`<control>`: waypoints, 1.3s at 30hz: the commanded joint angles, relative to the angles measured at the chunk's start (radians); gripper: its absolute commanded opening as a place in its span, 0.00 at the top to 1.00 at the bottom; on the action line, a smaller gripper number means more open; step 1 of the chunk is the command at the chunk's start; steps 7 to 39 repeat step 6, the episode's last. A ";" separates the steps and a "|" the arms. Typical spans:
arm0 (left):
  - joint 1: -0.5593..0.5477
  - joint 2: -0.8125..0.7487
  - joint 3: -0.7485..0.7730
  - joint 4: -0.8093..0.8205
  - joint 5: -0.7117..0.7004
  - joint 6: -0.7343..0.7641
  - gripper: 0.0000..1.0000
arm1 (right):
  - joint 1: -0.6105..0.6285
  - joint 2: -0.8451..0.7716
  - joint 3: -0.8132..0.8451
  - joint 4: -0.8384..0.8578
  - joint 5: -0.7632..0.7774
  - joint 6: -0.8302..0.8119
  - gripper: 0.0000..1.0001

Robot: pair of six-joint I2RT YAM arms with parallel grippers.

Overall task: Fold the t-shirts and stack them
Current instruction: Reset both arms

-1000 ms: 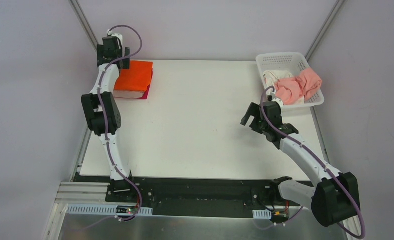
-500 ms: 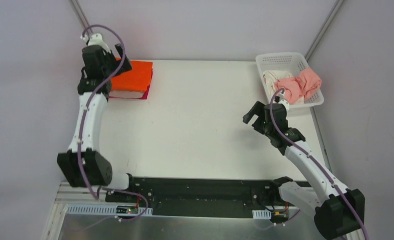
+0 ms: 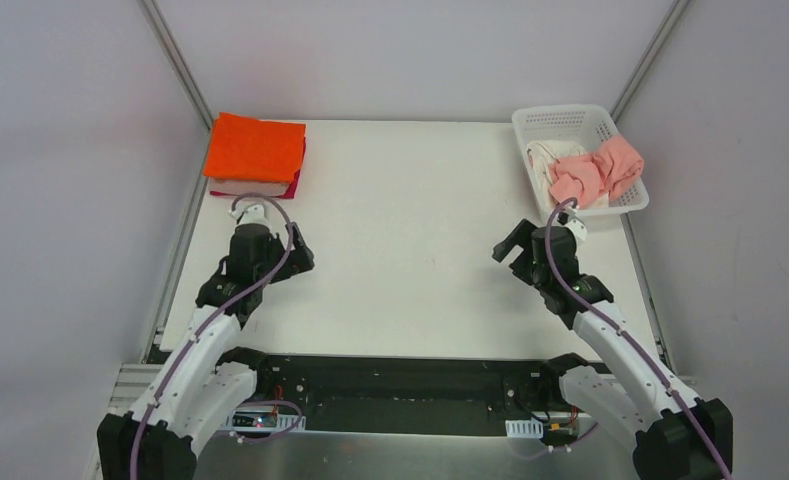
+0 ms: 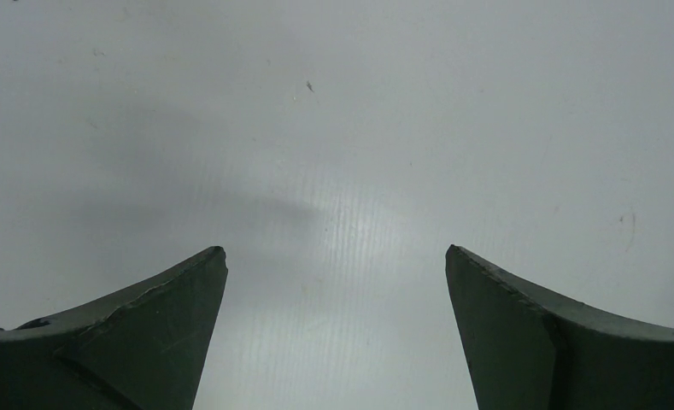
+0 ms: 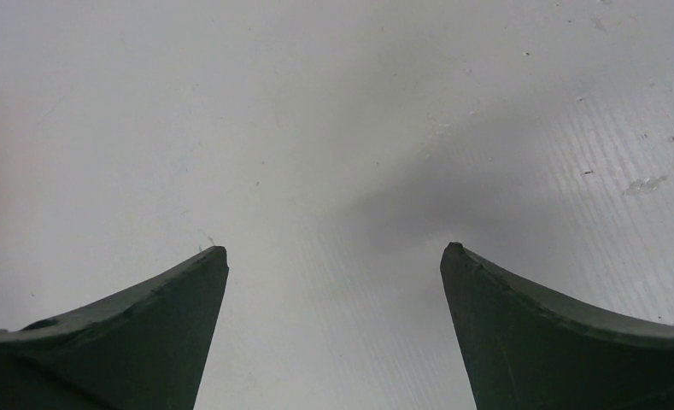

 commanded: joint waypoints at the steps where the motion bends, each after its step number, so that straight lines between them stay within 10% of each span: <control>1: -0.005 -0.153 -0.029 0.048 -0.068 -0.031 0.01 | -0.005 -0.031 -0.005 0.035 0.059 0.026 0.00; 39: -0.005 -0.224 -0.039 0.041 -0.080 -0.021 0.01 | -0.004 -0.047 -0.013 0.048 0.071 0.030 0.00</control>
